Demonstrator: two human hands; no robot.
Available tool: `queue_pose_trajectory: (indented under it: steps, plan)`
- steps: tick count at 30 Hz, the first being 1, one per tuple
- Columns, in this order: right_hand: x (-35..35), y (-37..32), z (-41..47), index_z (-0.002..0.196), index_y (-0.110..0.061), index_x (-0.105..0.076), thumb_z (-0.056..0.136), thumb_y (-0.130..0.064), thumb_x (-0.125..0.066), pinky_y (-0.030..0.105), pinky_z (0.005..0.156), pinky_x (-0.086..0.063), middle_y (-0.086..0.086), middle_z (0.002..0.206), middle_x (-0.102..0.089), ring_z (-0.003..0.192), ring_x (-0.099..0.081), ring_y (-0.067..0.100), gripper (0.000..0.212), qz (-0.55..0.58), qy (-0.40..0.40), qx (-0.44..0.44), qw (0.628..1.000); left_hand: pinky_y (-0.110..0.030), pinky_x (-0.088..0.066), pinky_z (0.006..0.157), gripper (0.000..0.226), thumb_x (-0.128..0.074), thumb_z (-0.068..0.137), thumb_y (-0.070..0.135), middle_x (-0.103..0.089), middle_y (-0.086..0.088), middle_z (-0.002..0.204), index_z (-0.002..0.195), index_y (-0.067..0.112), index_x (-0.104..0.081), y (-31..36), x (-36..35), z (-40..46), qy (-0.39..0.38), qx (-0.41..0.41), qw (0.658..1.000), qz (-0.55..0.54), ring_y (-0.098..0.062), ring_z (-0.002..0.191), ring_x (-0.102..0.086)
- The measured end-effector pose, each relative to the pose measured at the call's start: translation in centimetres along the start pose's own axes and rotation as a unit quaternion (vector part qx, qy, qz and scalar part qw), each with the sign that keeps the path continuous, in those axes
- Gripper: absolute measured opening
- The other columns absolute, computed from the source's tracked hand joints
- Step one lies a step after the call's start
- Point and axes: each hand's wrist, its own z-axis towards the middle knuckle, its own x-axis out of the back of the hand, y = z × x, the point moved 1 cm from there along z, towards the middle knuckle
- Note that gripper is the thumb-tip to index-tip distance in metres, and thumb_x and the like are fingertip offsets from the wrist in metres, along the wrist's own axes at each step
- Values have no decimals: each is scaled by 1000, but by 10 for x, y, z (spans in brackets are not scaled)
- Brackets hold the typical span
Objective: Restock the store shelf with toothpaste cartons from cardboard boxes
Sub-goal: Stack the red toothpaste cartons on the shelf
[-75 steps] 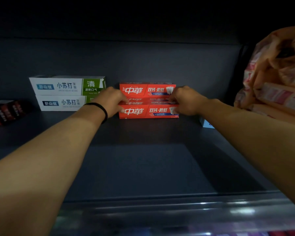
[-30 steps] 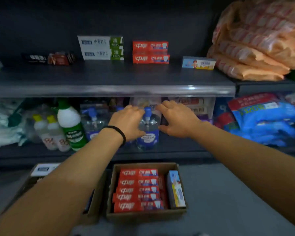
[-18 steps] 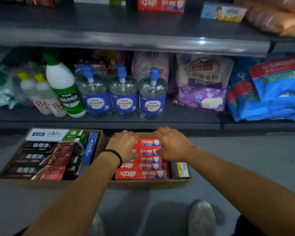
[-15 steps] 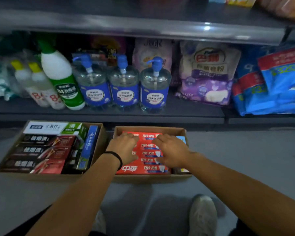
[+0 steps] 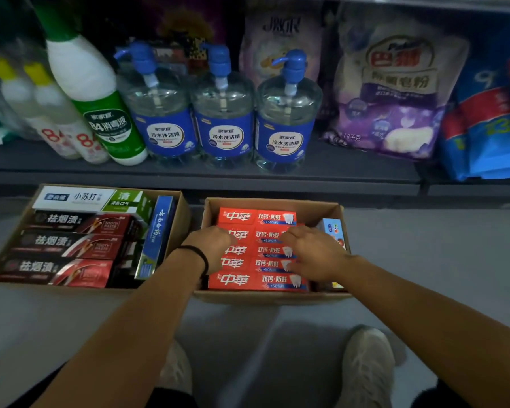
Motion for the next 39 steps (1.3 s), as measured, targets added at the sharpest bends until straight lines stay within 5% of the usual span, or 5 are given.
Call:
queue_pose_trajectory:
  steps: [14, 22, 30, 39]
  plan:
    - [2, -4, 22, 148, -25, -27, 93, -43, -57, 37, 112, -31, -3, 154, -33, 139, -34, 18, 66, -23, -14, 7, 1000, -33, -47, 98, 46, -60, 91, 28, -55, -1, 129, 133, 20, -46, -24, -20, 10, -59, -22, 997, -37, -17, 115, -55]
    - [3, 2, 21, 147, -25, -29, 93, -45, -56, 39, 110, -34, -3, 152, -35, 137, -37, 18, 64, -28, -8, 2, 1000, -31, -52, 92, 40, -69, 85, 25, -60, 2, 120, 122, 21, -55, -25, -18, 11, -23, -39, 999, -11, -14, 106, -59]
    - [18, 8, 11, 146, -24, -33, 91, -47, -59, 37, 110, -36, -1, 148, -41, 135, -40, 17, 65, -27, 24, 16, 999, -28, -51, 92, 51, -75, 79, 25, -57, 2, 124, 126, 20, -54, -22, 5, -2, -15, -22, 995, -94, -14, 111, -56]
    - [41, 7, -16, 143, -22, -37, 88, -46, -62, 35, 108, -39, 1, 145, -44, 132, -43, 17, 65, -15, 47, 24, 999, -24, -47, 80, 34, -77, 75, 31, -64, 7, 104, 106, 23, -64, -28, 51, -35, 38, -21, 994, -96, -9, 91, -58]
